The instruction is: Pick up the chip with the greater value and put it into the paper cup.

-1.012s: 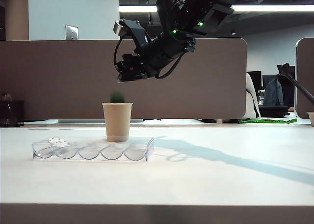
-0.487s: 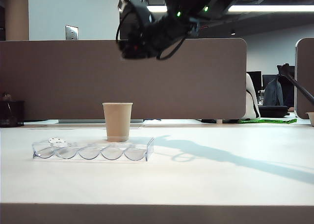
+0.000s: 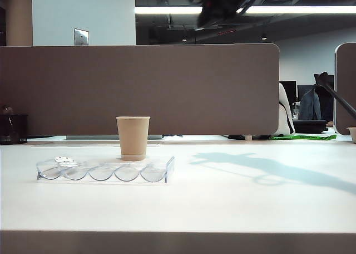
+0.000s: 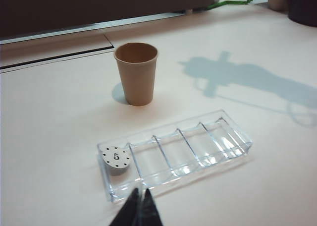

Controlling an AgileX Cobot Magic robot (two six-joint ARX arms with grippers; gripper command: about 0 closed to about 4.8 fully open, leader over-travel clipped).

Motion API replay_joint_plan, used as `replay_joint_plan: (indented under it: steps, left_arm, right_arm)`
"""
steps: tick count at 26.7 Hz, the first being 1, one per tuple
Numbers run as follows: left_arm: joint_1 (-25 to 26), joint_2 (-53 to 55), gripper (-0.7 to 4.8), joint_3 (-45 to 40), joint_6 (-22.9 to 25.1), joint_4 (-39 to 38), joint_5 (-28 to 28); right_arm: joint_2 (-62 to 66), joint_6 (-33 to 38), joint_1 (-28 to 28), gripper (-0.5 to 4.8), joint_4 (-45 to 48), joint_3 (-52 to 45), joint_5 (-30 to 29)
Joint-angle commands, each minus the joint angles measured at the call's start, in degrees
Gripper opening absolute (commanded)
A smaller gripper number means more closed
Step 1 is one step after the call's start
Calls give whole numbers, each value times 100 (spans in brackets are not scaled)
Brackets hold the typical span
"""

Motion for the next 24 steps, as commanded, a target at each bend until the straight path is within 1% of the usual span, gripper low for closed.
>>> replay_joint_plan:
  steps: [1, 4, 6, 10, 11, 14, 16, 19, 22, 24]
  left_arm:
    - [2, 2, -3, 28, -369, 107, -341]
    - [2, 0, -3, 28, -511, 109, -535]
    - [2, 0, -3, 28, -568, 111, -638]
    - [2, -4, -3, 26, -861, 144, -717]
    - [2, -11, -3, 26, -992, 186, -713]
    - [2, -48, -3, 26, -1139, 247, -713]
    - [2, -109, -3, 24, -1228, 260, -719]
    - [2, -282, -3, 0, -1239, 260, -717]
    - [2, -490, -3, -15, -1241, 229, -721]
    - [2, -623, -3, -28, -1263, 229, -765]
  right_arm:
    - [-560, -87, -249, -6, -1025, 20, 0]
    - [-903, -363, -382, -6, -1534, 17, 0]
    - [-1117, -393, -479, -6, -1735, 13, -4]
    - [-1561, -391, -697, -6, -1843, -149, -24]
    - [-1816, -387, -798, -6, -1797, -380, -20]
    - [-2275, -372, -1012, -6, -1738, -933, -44]
    - [-2702, -369, -1202, -6, -1587, -1519, -48]
    - [-3333, -153, -1456, -6, -1156, -2426, -48]
    - [-3978, 173, -1786, -6, -673, -3335, -302]
    - [-4345, 238, -1971, -6, -415, -3838, -393]
